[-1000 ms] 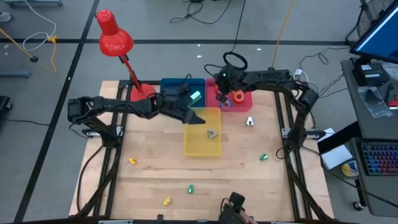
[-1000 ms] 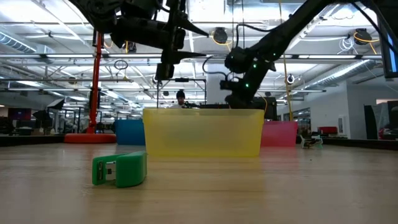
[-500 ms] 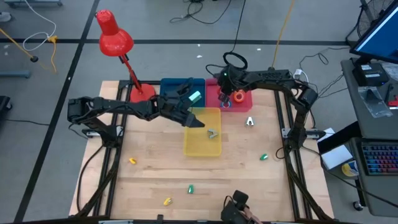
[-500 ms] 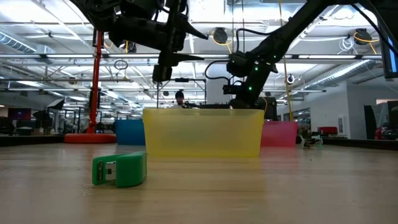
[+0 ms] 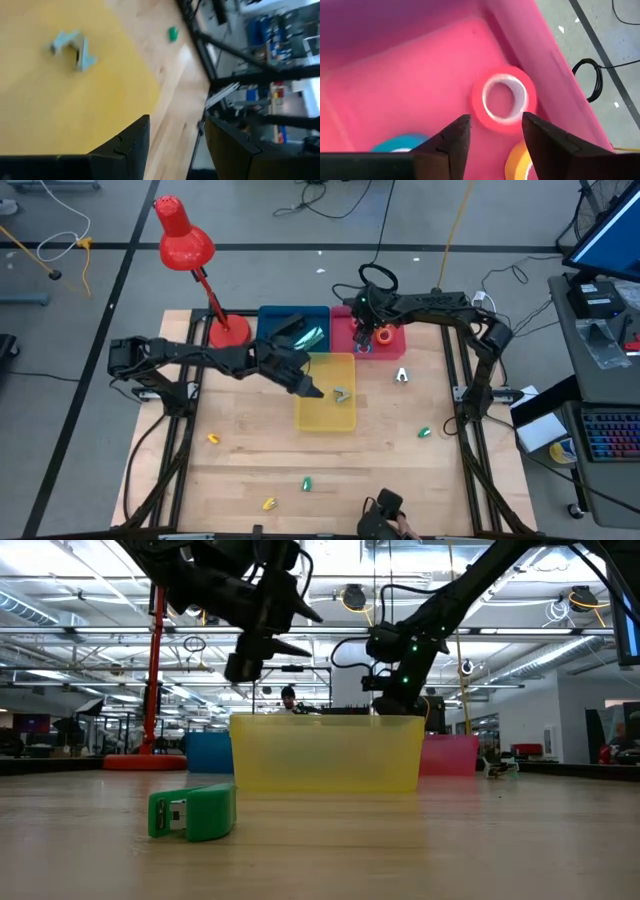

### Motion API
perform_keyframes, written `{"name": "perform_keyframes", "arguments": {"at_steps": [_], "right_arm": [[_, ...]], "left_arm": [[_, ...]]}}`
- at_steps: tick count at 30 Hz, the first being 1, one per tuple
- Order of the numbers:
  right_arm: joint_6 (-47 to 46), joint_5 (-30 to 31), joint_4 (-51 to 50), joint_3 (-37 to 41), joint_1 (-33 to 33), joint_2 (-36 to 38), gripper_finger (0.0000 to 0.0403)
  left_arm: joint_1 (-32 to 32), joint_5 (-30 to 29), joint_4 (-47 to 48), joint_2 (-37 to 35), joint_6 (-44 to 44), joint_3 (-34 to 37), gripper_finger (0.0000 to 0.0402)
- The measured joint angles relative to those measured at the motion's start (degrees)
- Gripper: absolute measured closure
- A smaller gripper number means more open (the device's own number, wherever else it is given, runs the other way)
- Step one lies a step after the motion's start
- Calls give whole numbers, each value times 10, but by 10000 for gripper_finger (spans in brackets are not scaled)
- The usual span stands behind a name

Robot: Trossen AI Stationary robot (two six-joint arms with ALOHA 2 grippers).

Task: Pick and place Stapler, Stapler remover, tape
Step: Put the top small yellow stapler into the blue bin

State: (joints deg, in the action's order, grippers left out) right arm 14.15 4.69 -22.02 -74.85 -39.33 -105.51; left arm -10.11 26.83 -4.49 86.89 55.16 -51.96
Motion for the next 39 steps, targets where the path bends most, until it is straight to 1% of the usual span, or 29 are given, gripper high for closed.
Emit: {"name": "perform_keyframes", "arguments": {"at_steps": [5, 7, 10, 11, 13, 19, 22, 24, 26, 28, 31, 35, 39], "right_arm": [[-2, -2, -52, 0, 0, 41, 225], [-21, -3, -72, 0, 0, 64, 227], [-54, -4, -97, 0, 1, 102, 230], [-61, -6, -105, 0, 1, 116, 230], [-73, -18, -108, 7, 0, 144, 230], [-80, -73, -82, 62, 4, 237, 225], [-98, -80, -59, 105, 5, 287, 227], [-114, -80, -32, 134, 5, 319, 230], [-129, -80, -7, 167, 5, 350, 231], [-144, -80, 26, 198, 5, 379, 230], [-179, -80, 81, 243, 5, 420, 229], [-213, -80, 143, 289, 5, 461, 233], [-229, -80, 149, 299, 5, 487, 238]], "left_arm": [[36, -1, 76, -8, 12, 0, 213], [56, -7, 114, -11, 26, -1, 213], [91, -32, 217, -27, 51, 1, 213], [103, -41, 237, -31, 63, -1, 213], [130, -68, 320, -46, 88, -1, 213], [220, -158, 548, -81, 188, -1, 213], [266, -168, 650, -85, 267, 1, 213], [289, -152, 689, -90, 315, 0, 213], [314, -145, 716, -93, 333, 5, 213], [339, -148, 728, -93, 319, 9, 213], [369, -155, 755, -94, 266, 10, 213], [400, -180, 799, -94, 173, 10, 213], [422, -203, 816, -94, 53, 10, 213]]}}
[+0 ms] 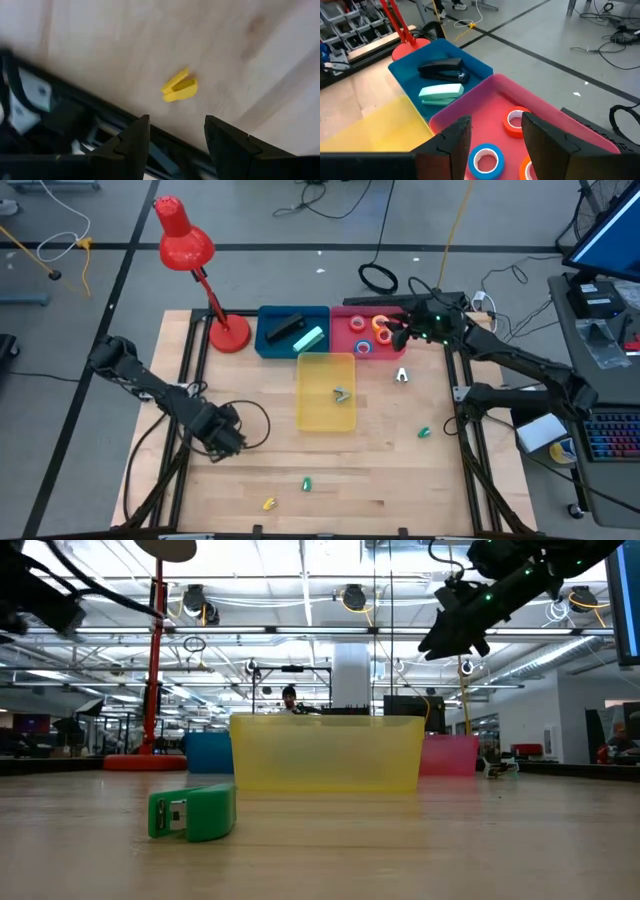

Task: Pick and place Stapler, Stapler remover, tape
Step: Put the top small yellow stapler into the blue bin

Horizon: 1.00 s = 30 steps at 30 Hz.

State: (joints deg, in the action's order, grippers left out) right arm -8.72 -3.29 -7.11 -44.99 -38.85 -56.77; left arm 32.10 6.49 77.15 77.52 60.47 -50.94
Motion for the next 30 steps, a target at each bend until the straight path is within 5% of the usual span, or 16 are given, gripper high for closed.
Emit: {"name": "perform_keyframes", "arguments": {"at_steps": [9, 30], "right_arm": [[-1, 0, -5, 0, 0, 29, 238], [-1, 0, -4, 0, 0, 32, 238]], "left_arm": [[67, -40, -10, 0, -236, 18, 213], [87, -38, -147, 0, -294, 111, 213]]}}
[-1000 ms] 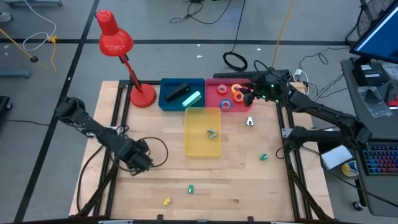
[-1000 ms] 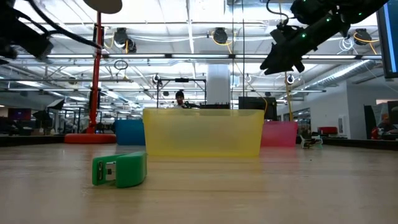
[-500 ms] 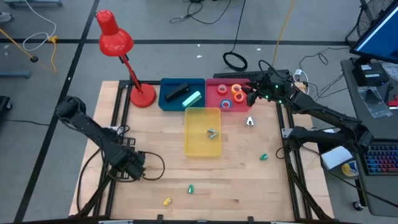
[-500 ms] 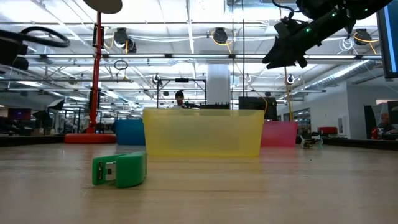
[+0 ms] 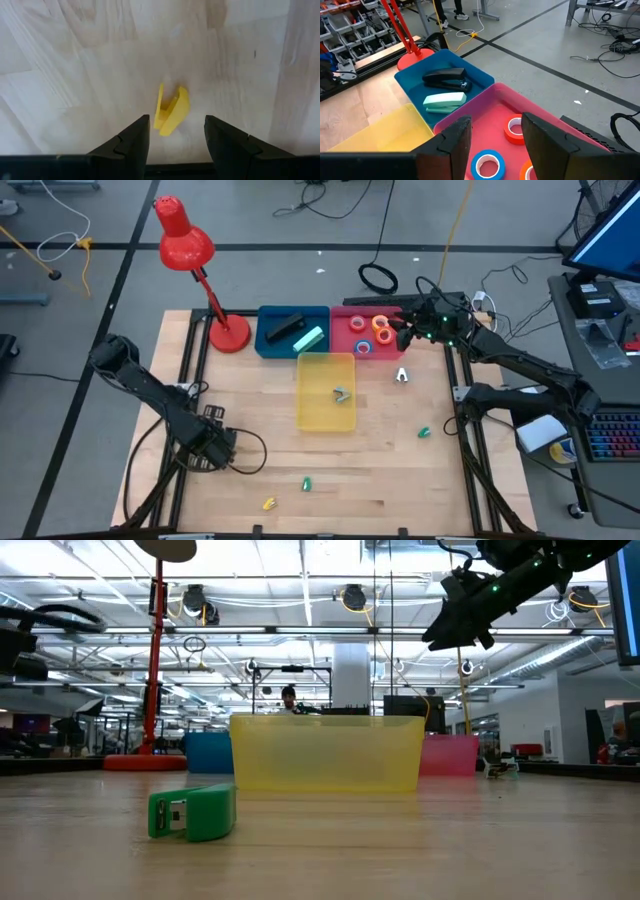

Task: Pick and place Stapler, Stapler remover, tape
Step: Put the top small yellow stapler into the blue bin

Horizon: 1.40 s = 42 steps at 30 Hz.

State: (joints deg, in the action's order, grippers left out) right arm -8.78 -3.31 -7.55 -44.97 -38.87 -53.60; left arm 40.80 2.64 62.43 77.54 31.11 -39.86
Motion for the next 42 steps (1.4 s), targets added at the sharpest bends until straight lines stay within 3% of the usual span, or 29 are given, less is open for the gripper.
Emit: {"name": "perform_keyframes", "arguments": {"at_steps": [21, 33, 42], "right_arm": [[0, 0, 0, 0, 0, 0, 238], [-1, 0, 0, 0, 0, 0, 238], [-13, 0, 0, 0, 0, 0, 238]], "left_arm": [[0, 18, -100, -1, 1, 73, 218], [-47, 30, -122, -1, 35, 75, 351], [-117, 53, -137, 1, 60, 51, 351]]}}
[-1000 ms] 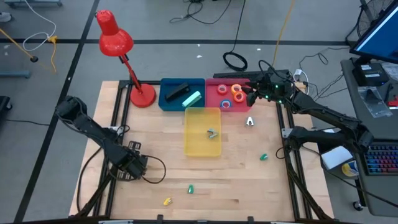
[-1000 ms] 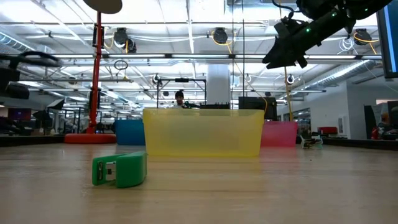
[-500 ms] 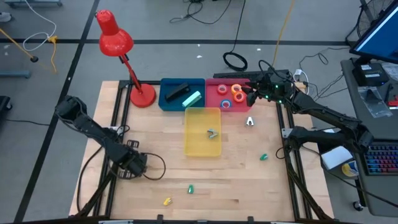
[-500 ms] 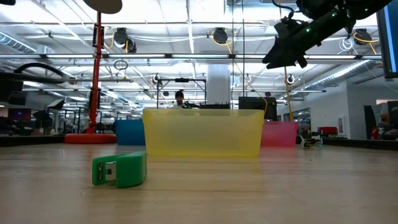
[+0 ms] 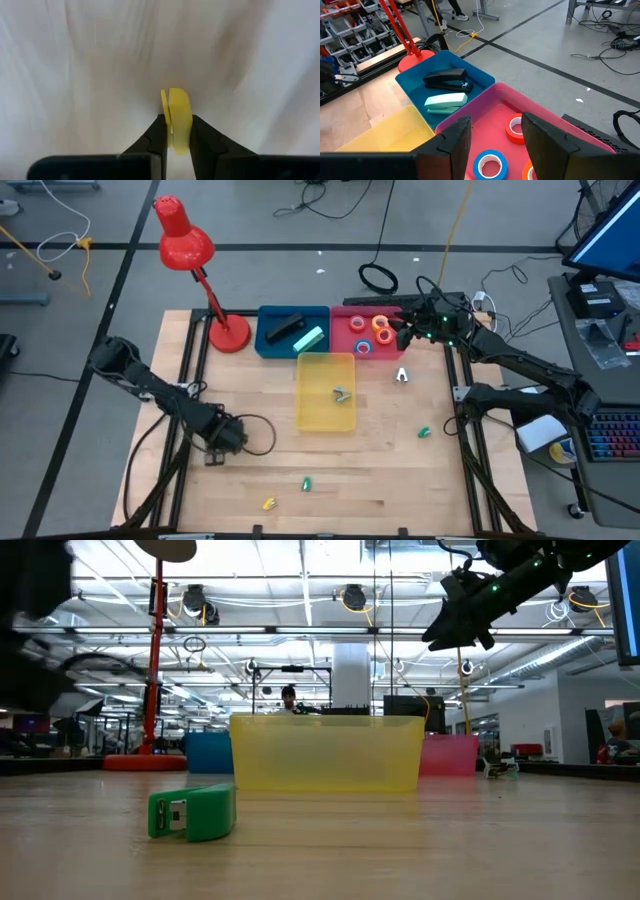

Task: Pick and place Stapler, Stapler remover, tape
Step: Put the top small yellow stapler into the blue bin

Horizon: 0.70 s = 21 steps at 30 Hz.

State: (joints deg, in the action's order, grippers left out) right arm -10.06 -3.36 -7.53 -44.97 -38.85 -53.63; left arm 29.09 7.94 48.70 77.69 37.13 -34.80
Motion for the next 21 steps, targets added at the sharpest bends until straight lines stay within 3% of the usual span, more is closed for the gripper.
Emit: {"name": "perform_keyframes", "arguments": {"at_steps": [6, 13, 21], "right_arm": [[0, -18, 0, 0, 0, 0, 238], [0, -31, 12, 0, 0, 0, 238], [2, -45, 35, 0, 0, 0, 238]], "left_arm": [[-83, -86, -38, 0, -10, -109, 351], [-194, -188, -117, -1, -113, -237, 351], [-350, -272, -161, -1, -183, -284, 351]]}}
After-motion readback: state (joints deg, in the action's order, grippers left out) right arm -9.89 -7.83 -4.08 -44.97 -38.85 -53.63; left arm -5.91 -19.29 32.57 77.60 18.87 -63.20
